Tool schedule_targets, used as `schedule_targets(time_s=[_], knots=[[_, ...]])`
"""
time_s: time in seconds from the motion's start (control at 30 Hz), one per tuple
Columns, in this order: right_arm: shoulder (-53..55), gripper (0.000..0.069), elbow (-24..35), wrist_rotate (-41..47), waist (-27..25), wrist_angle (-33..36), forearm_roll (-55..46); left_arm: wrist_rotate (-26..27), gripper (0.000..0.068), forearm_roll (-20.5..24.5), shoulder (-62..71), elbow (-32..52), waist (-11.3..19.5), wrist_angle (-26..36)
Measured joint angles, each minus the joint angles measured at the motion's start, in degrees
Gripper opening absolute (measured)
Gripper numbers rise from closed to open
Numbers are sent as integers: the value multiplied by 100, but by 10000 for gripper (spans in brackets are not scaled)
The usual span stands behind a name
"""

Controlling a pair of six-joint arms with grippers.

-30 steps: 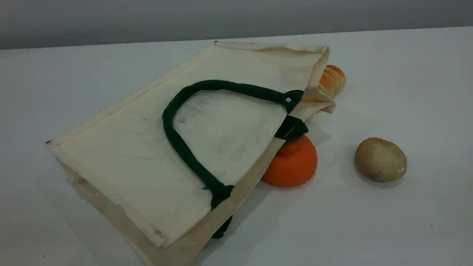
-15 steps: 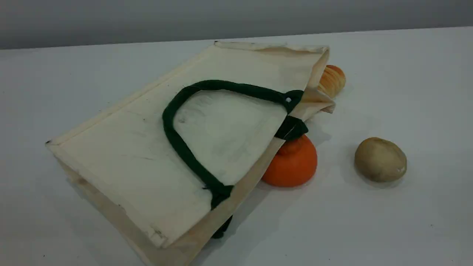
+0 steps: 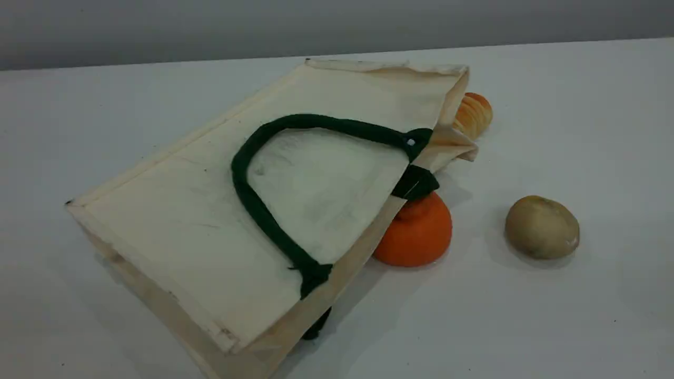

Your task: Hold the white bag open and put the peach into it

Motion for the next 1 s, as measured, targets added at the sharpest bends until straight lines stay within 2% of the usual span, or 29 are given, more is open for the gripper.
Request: schedule_targets(time_s=[0.2,0.3,0.37,0.8,1.0], knots=[[0,49,0,0,-1021,0,0,6,45,0,0,0,1027,0],[0,54,0,0,-1399,0,0,6,45,0,0,0,1445,0],[0,56,5,0,-1451,0,0,6,47,5,0,0,1594,0],[0,74,5,-2,-1439,0,0,6,64,5,-29,0,1587,0],[0,77,5,-2,-1612,-5,8,11,72,-3,-523,0,1820,0]])
